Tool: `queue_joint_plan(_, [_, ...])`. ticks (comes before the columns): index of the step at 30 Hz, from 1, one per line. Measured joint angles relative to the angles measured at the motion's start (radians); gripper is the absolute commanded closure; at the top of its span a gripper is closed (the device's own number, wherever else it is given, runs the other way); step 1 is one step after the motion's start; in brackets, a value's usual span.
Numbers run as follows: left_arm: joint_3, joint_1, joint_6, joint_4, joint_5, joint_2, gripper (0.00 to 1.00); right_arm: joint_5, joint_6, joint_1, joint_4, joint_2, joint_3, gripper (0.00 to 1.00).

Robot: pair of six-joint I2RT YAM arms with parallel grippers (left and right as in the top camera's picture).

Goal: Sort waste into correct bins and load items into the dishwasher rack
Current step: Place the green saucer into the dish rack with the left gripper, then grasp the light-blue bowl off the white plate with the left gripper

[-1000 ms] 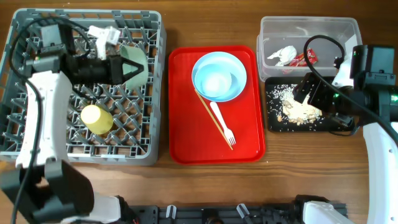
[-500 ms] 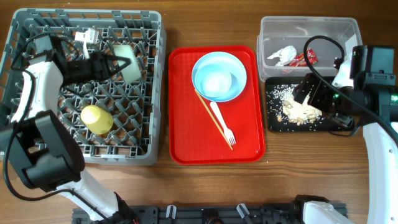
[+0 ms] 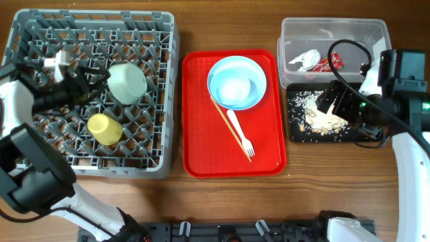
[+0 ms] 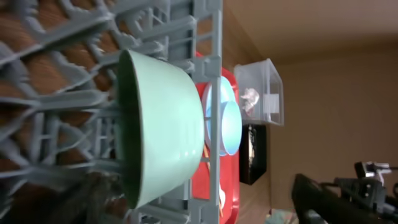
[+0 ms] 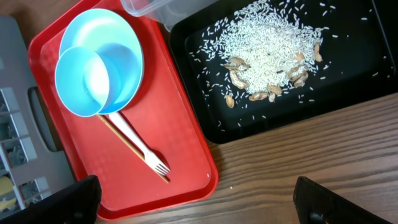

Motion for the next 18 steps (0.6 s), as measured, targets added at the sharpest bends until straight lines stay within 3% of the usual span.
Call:
queue_joint_plan(5, [0.000, 0.035, -0.019, 0.001, 0.001, -0.005, 0.00, 0.000, -0.001, 0.000, 0.000, 0.000, 0.000, 0.00])
queue_joint_plan(11, [0.000, -0.017, -0.101, 0.001, -0.051, -0.144, 0.00, 0.113, 0.000, 0.000, -0.023, 0.000, 0.000, 0.00])
queue_joint_plan(14, [0.000, -0.181, -0.159, 0.052, -0.186, -0.236, 0.00, 0.143, 0.000, 0.000, -0.024, 0.000, 0.000, 0.00])
queue_joint_plan(18, [0.000, -0.495, -0.230, 0.142, -0.377, -0.274, 0.00, 0.163, 0.000, 0.000, -0.025, 0.000, 0.000, 0.00])
